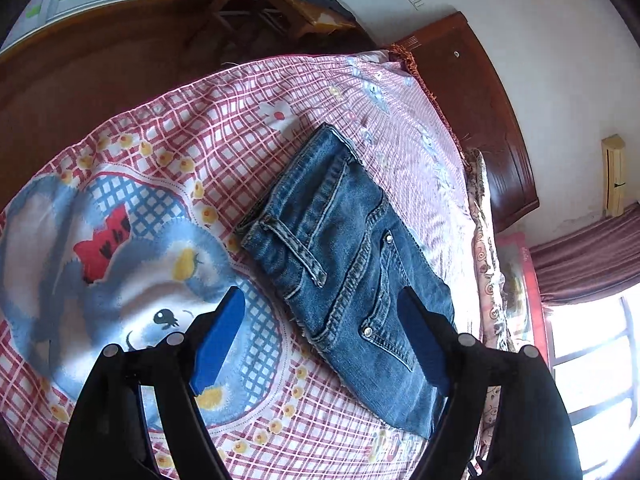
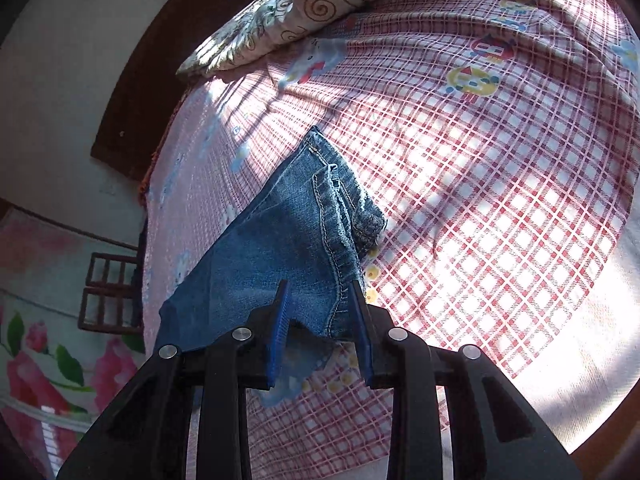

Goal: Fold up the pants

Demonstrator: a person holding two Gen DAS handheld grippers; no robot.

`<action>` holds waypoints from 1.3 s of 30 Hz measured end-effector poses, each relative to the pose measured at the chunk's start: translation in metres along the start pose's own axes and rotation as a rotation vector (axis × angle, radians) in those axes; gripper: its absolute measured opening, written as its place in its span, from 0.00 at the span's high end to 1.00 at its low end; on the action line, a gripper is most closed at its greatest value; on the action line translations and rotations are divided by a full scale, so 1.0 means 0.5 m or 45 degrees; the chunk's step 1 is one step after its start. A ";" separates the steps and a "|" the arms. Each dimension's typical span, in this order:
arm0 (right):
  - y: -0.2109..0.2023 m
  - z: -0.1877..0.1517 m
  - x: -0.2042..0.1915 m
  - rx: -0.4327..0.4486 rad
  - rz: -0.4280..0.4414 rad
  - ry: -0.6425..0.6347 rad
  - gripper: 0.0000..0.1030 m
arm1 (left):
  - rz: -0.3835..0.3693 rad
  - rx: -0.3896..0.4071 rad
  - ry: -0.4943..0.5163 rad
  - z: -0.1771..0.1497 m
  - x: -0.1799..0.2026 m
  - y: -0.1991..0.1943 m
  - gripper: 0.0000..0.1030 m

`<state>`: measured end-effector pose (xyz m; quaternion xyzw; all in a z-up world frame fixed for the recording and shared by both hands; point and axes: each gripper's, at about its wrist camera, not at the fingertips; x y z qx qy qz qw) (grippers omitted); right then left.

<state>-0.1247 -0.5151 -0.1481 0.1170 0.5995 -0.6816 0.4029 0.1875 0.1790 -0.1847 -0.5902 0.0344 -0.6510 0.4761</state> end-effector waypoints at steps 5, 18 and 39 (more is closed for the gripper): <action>0.004 -0.036 0.014 -0.044 0.091 0.198 0.45 | -0.069 -0.012 0.017 -0.007 0.019 0.004 0.18; 0.101 -0.048 -0.008 -0.055 0.326 0.470 0.65 | -0.022 -0.043 0.004 0.025 0.006 0.059 0.17; 0.003 0.026 -0.138 0.027 0.070 -0.006 0.95 | 0.335 -0.073 -0.005 0.056 0.065 0.043 0.88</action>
Point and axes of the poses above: each gripper's, at about its wrist camera, not at the fingertips, and y roughly the way its jaws point, x to its right, z to its top, and after that the axes turned 1 degree about -z, right-handed
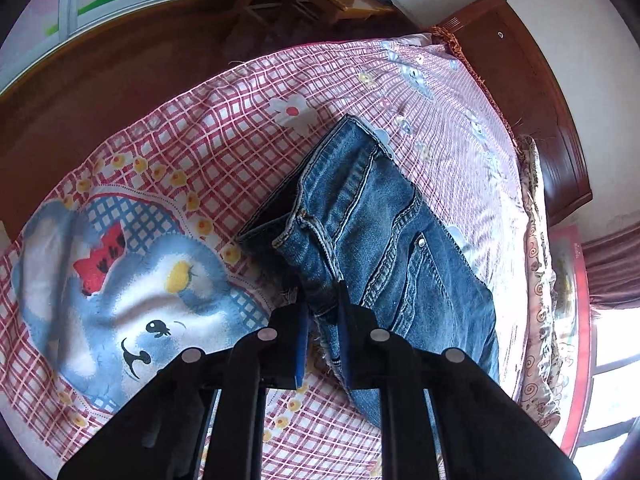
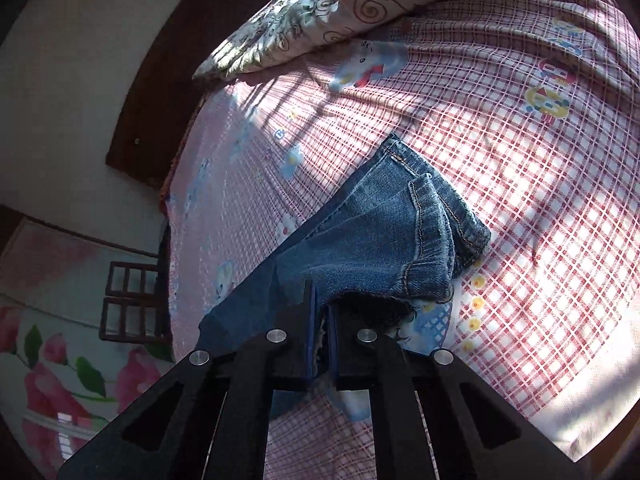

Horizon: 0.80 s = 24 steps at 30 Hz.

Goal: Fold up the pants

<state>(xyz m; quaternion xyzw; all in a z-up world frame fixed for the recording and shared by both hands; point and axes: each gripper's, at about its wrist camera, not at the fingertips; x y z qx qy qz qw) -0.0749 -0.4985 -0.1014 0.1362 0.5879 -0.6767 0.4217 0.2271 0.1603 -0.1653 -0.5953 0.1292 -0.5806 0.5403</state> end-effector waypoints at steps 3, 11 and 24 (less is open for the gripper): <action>-0.003 0.003 0.001 0.006 0.002 -0.008 0.95 | -0.005 -0.011 -0.001 0.015 0.016 -0.003 0.88; 0.030 0.008 0.032 -0.053 0.028 0.103 0.95 | -0.073 -0.050 -0.129 0.033 -0.009 0.053 0.88; 0.058 -0.028 0.112 -0.150 0.207 0.459 0.33 | -0.076 -0.079 -0.036 0.022 -0.002 0.066 0.46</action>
Point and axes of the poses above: each gripper's, at about its wrist camera, not at the fingertips, and y roughly the way its jaws point, x to its right, z to its top, and after that the axes turned 1 degree about -z, right-handed
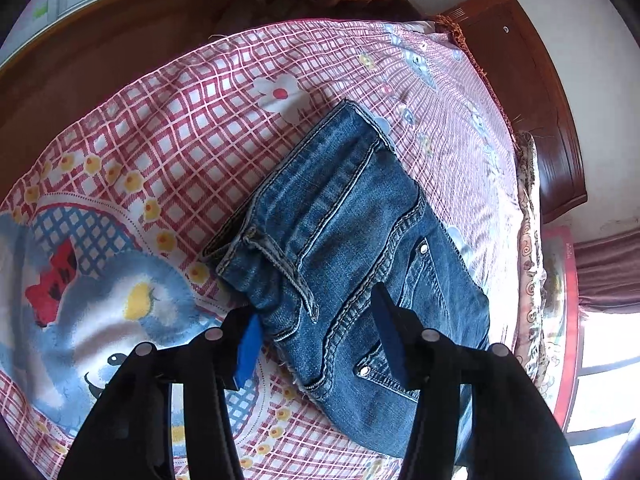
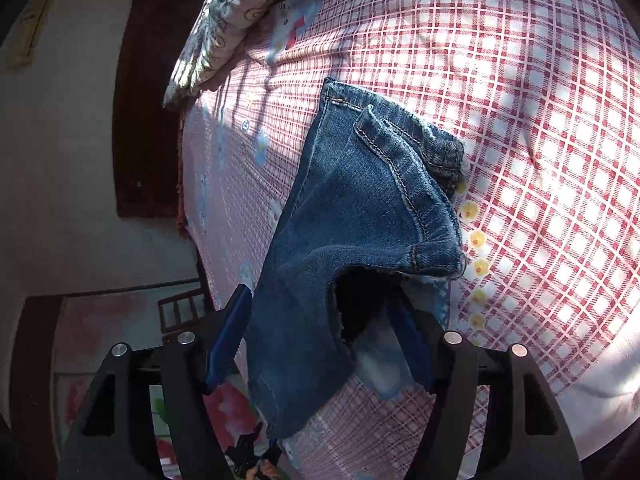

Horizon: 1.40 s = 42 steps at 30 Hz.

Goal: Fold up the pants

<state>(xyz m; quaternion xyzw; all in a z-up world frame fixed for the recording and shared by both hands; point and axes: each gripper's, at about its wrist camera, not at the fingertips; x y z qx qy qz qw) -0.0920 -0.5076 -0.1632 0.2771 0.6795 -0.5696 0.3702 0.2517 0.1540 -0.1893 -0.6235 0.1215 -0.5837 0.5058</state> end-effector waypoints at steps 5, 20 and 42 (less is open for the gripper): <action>0.024 0.019 0.002 0.059 0.026 0.059 0.40 | 0.040 0.024 0.059 0.004 0.024 0.014 0.41; -0.031 -0.025 -0.387 0.300 0.033 -0.860 0.99 | -0.174 0.116 -0.062 0.011 -0.033 -0.023 0.88; 0.057 0.061 -0.021 0.229 -0.448 -0.593 0.99 | -0.170 0.146 0.056 0.003 -0.053 -0.004 0.88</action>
Point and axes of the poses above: each gripper's, at about its wrist camera, not at the fingertips, and y roughly the way its jaws point, x to its right, z to its top, and after that the axes turned 1 degree about -z, right-handed
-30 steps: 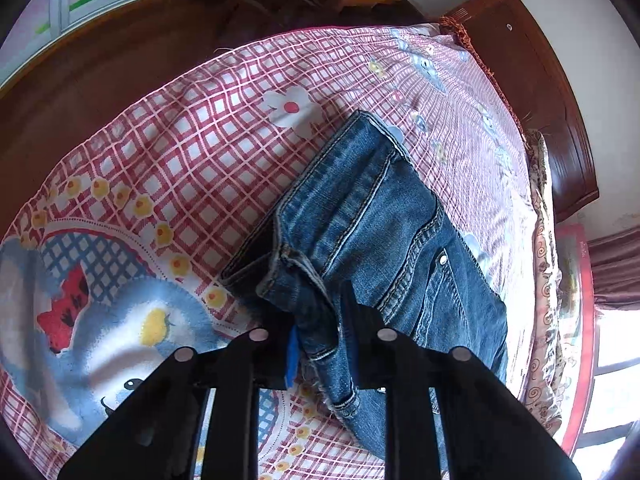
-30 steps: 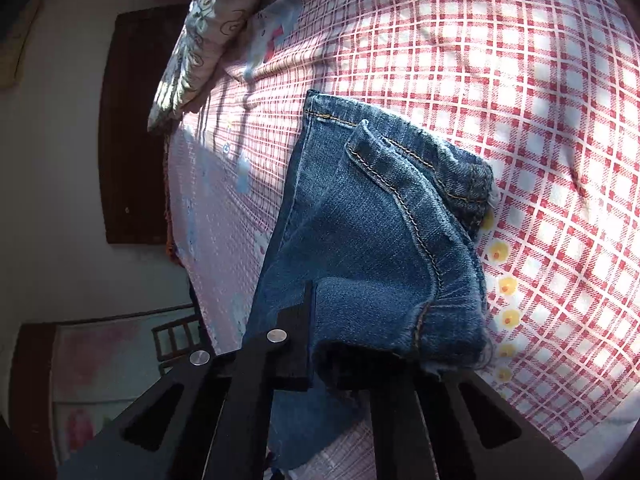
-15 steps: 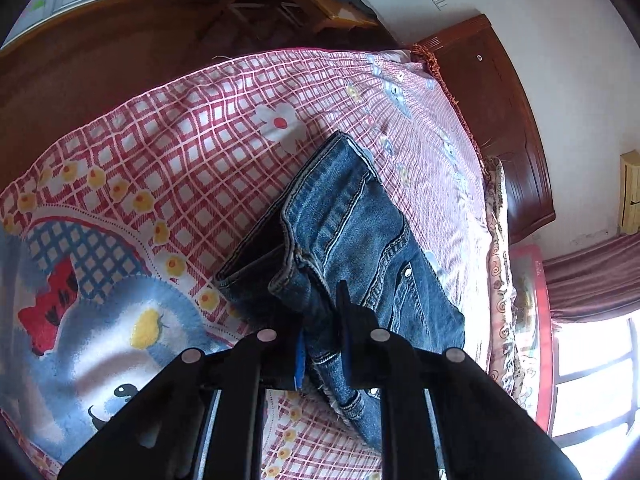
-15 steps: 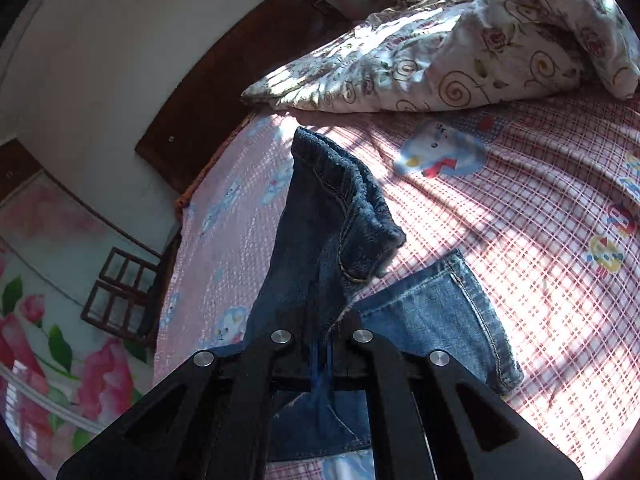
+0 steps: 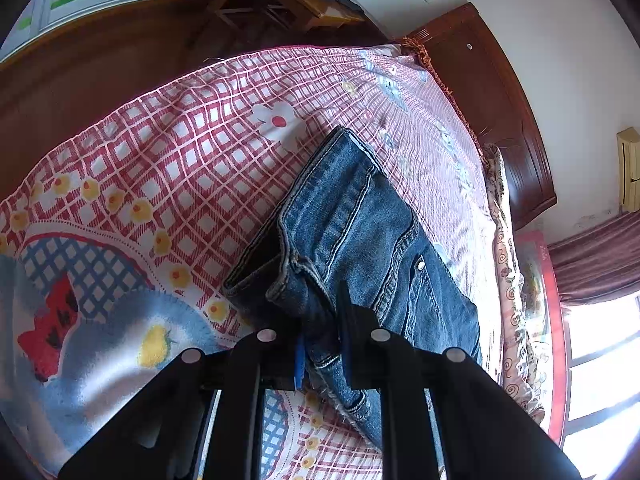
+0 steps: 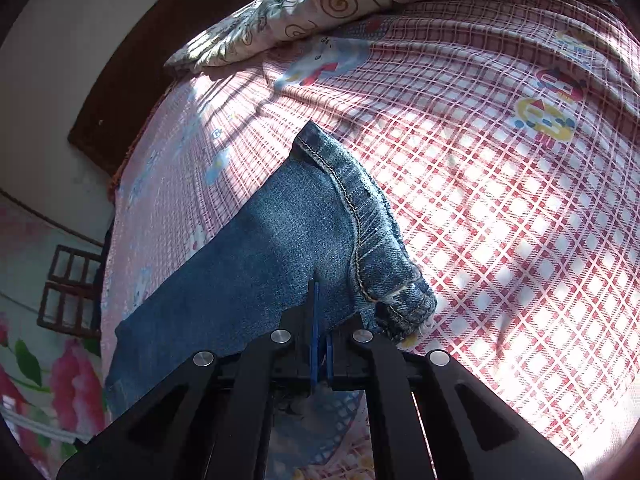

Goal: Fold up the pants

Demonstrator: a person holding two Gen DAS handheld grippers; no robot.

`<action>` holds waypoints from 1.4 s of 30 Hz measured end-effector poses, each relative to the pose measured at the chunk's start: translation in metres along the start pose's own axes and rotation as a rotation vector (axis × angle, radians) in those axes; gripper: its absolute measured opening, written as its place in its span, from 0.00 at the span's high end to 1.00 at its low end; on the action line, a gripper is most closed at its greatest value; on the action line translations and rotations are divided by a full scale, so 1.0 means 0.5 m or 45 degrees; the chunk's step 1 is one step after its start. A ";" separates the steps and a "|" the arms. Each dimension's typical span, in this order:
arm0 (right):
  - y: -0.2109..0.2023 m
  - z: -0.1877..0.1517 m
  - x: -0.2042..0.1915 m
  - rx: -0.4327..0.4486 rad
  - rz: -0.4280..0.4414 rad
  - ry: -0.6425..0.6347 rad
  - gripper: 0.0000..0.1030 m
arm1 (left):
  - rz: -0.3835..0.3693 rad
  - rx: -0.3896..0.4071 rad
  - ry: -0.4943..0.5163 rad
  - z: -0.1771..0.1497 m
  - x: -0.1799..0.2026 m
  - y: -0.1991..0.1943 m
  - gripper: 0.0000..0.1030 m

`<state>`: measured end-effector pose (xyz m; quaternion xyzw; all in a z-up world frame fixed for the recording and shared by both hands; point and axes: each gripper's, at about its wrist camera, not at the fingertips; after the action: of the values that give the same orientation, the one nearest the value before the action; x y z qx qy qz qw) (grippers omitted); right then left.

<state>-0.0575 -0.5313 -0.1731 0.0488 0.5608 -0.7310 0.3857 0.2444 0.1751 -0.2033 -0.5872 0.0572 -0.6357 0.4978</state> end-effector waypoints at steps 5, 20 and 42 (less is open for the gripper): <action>-0.005 -0.005 0.017 -0.058 0.021 0.137 0.79 | -0.029 0.013 -0.018 -0.003 -0.010 -0.004 0.88; -0.039 -0.151 -0.023 -0.204 0.190 0.155 0.66 | -0.165 0.186 0.146 0.027 0.092 -0.079 0.88; -0.034 -0.199 -0.073 -0.306 0.285 0.018 0.66 | 0.244 0.343 0.456 -0.037 0.149 -0.107 0.24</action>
<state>-0.0786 -0.4261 -0.1782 0.0696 0.6379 -0.6108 0.4639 0.2128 0.1400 -0.1225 -0.3855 0.1147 -0.6814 0.6115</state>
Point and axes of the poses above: each gripper's, at about its wrist camera, not at the fingertips, and y roughly the way its jaws point, x to its right, z to its top, and after that the axes turned 1 degree about -z, right-handed
